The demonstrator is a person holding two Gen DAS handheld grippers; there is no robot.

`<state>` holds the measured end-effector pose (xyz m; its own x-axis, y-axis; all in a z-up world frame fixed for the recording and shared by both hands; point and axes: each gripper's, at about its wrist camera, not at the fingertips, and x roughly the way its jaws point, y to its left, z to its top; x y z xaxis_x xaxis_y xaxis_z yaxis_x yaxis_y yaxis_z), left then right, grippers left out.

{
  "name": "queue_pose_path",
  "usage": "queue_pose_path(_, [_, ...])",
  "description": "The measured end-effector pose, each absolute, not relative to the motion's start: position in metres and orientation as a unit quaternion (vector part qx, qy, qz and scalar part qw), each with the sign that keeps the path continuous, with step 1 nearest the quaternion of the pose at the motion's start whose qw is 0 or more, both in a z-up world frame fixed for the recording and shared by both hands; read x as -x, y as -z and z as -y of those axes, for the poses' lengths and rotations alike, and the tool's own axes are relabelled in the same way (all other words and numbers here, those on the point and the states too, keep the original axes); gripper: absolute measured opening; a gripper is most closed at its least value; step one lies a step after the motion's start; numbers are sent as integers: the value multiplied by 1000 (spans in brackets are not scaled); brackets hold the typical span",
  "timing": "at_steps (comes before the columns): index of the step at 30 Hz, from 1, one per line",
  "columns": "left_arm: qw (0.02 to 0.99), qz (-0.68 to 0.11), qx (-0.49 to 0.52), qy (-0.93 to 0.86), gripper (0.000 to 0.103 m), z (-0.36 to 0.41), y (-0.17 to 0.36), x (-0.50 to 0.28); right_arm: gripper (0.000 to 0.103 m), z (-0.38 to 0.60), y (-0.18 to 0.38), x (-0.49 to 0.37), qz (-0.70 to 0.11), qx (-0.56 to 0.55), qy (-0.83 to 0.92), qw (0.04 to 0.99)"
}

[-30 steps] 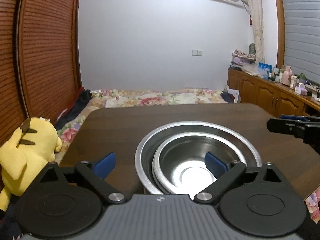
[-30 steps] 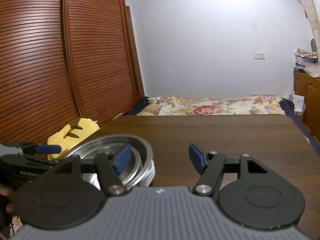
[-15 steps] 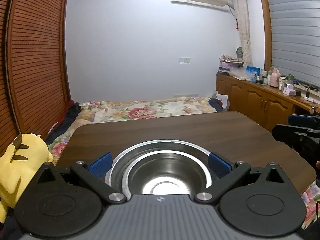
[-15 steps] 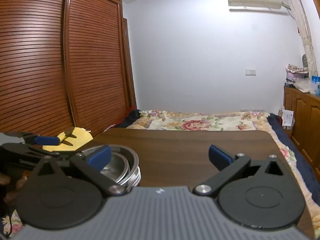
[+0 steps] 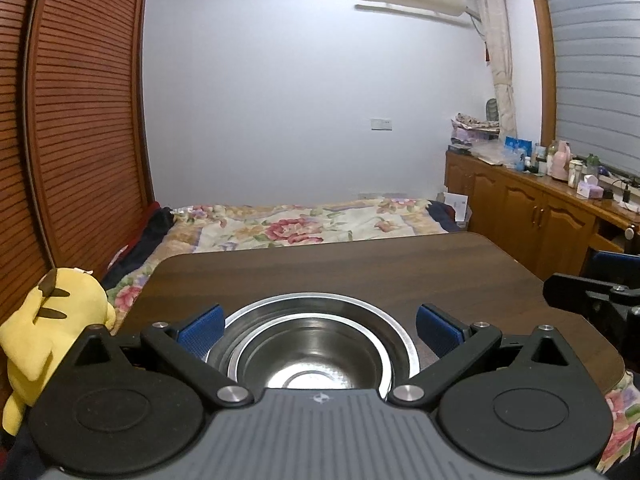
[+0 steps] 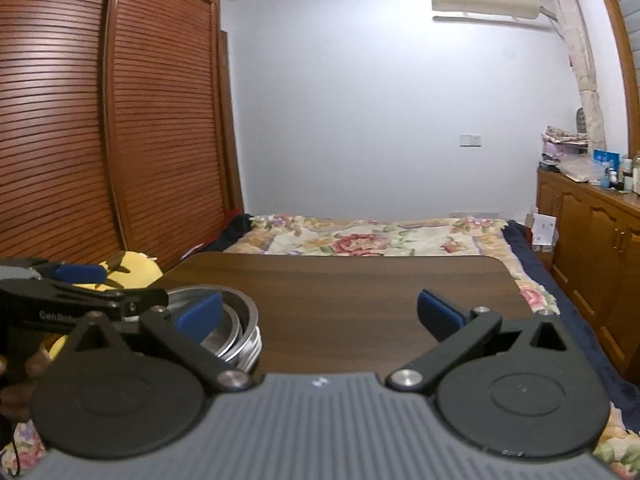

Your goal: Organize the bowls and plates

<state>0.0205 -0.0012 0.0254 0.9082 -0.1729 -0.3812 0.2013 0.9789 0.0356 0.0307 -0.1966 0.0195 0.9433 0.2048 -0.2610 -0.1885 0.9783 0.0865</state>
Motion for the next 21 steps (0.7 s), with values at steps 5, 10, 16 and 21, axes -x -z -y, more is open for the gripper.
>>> queue_pose_path(5, [977, -192, -37, 87, 103, 3, -29, -15, 103, 201, -21, -28, -140, -39, -76, 986])
queue_pose_path(10, [979, -188, -35, 69, 103, 0, -26, -11, 103, 201, -17, -27, -144, -34, -53, 988])
queue_pose_path(16, [979, -191, -44, 51, 103, -5, -17, -10, 103, 200, -10, -28, -157, -32, -50, 986])
queue_pose_path(21, [978, -197, -45, 44, 103, -7, -9, -9, 103, 199, -6, -27, -156, -28, -40, 987])
